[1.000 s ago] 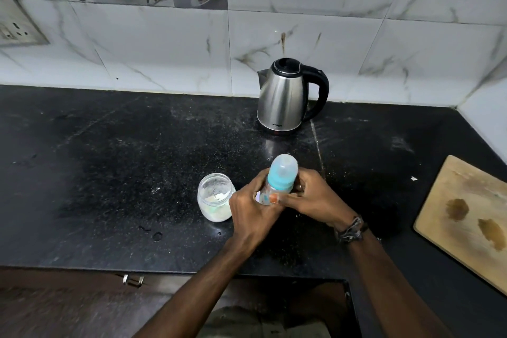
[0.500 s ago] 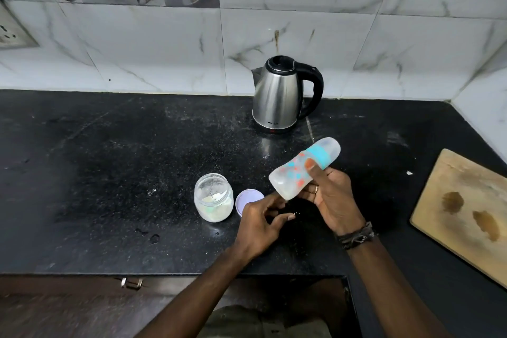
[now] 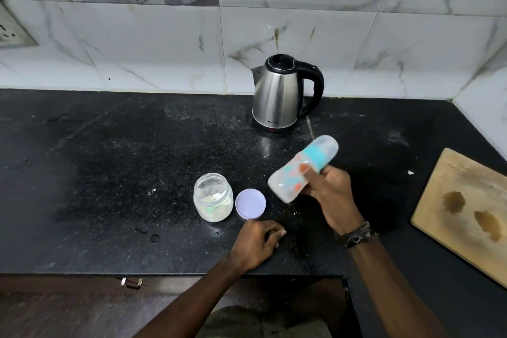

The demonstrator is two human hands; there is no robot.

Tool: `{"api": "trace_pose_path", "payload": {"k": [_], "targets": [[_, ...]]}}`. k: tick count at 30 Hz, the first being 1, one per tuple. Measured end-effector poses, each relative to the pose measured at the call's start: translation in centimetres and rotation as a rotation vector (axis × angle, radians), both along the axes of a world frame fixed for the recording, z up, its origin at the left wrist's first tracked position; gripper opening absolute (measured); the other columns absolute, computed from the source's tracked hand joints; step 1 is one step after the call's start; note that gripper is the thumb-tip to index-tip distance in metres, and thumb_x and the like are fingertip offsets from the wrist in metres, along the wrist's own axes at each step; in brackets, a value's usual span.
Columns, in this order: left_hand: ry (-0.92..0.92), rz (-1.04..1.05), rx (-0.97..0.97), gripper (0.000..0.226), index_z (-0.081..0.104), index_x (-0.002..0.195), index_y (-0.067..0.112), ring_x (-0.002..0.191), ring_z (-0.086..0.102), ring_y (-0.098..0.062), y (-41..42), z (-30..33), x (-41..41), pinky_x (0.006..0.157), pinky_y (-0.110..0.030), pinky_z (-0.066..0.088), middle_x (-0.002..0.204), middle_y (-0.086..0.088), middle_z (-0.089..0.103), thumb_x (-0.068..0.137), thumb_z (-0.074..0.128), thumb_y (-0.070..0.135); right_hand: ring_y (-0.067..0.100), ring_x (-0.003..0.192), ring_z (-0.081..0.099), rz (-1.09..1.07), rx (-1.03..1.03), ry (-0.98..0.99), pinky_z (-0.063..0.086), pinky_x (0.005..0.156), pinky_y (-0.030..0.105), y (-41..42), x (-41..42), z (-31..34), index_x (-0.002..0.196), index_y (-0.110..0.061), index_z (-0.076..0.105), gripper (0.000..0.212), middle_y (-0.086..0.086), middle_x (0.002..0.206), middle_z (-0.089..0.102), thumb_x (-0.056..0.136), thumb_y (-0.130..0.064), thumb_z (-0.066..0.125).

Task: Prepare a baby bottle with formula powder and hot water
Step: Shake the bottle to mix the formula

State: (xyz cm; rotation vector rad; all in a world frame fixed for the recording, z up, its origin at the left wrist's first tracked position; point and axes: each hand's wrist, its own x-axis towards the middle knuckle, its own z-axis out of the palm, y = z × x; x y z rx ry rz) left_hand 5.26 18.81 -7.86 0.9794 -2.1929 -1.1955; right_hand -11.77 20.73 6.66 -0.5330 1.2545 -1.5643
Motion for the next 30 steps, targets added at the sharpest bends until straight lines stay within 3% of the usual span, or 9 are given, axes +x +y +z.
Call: {"api": "trace_pose_path", "payload": {"k": [2,5,9,13,17,21,25,30], "targets": [[-0.005,0.015,-0.020,0.017,0.075,0.090,0.021,0.057,0.059,0.000,0.0,-0.5,0.4,0.063,-0.028,0.051,0.066,0.003,0.071,0.101,0.063,0.029,0.021,0.089,0.074,0.019,-0.022,0.076,0.059,0.079,0.041,0.1,0.1,-0.1,0.100,-0.009,0.070,0.031,0.011,0.099,0.077,0.074,-0.024,0.072],[0.000,0.037,-0.049,0.021,0.075,0.086,0.021,0.057,0.061,-0.003,-0.1,-0.9,0.3,0.062,-0.030,0.051,0.065,0.004,0.071,0.100,0.064,0.032,0.018,0.094,0.073,-0.068,-0.077,-0.104,0.057,0.086,0.041,0.2,-0.3,0.0,0.107,-0.013,0.067,0.034,0.005,0.101,0.076,0.081,-0.035,0.063],[0.020,0.138,-0.082,0.022,0.074,0.084,0.024,0.055,0.056,-0.002,0.0,-1.9,0.2,0.058,-0.034,0.051,0.062,0.007,0.068,0.097,0.066,0.038,0.022,0.089,0.074,0.057,-0.017,0.153,0.061,0.079,0.039,0.3,0.0,-1.2,0.105,-0.003,0.069,0.031,0.015,0.102,0.075,0.079,-0.020,0.073],[0.019,0.161,-0.095,0.026,0.074,0.083,0.025,0.056,0.055,-0.002,-0.7,-2.3,0.3,0.058,-0.030,0.049,0.060,0.011,0.063,0.096,0.063,0.044,0.020,0.095,0.073,-0.029,-0.093,-0.059,0.058,0.083,0.040,0.2,-0.3,-0.9,0.106,-0.012,0.068,0.039,0.008,0.104,0.075,0.078,-0.039,0.066],[0.026,0.167,-0.082,0.025,0.074,0.081,0.026,0.055,0.053,-0.001,-0.4,-2.5,0.0,0.057,-0.026,0.043,0.059,0.015,0.059,0.095,0.064,0.043,0.018,0.085,0.075,0.071,-0.035,0.209,0.060,0.069,0.029,0.0,-0.8,-1.5,0.096,-0.011,0.070,0.025,0.012,0.099,0.076,0.074,-0.022,0.076],[0.038,0.172,-0.089,0.027,0.076,0.082,0.023,0.056,0.054,0.001,-0.7,-2.3,0.1,0.058,-0.030,0.047,0.061,0.015,0.061,0.095,0.063,0.044,0.022,0.097,0.072,-0.031,-0.137,-0.025,0.060,0.082,0.039,0.2,-1.6,-1.2,0.107,-0.011,0.068,0.049,0.009,0.106,0.075,0.072,-0.046,0.072],[0.047,0.191,-0.072,0.027,0.075,0.080,0.023,0.055,0.055,0.000,-0.2,-2.6,0.2,0.056,-0.032,0.048,0.060,0.012,0.063,0.095,0.064,0.043,0.017,0.084,0.074,0.081,-0.044,0.218,0.061,0.068,0.030,-0.2,-1.5,-1.6,0.099,-0.011,0.069,0.021,0.002,0.090,0.078,0.079,-0.019,0.072],[0.065,0.200,-0.072,0.030,0.075,0.081,0.021,0.054,0.056,-0.003,-0.7,-2.5,0.2,0.055,-0.033,0.048,0.060,0.006,0.066,0.095,0.063,0.045,0.021,0.091,0.073,0.015,-0.085,0.102,0.061,0.076,0.038,-0.1,-1.6,-1.5,0.108,-0.005,0.065,0.051,0.006,0.098,0.077,0.071,-0.039,0.071]]}}
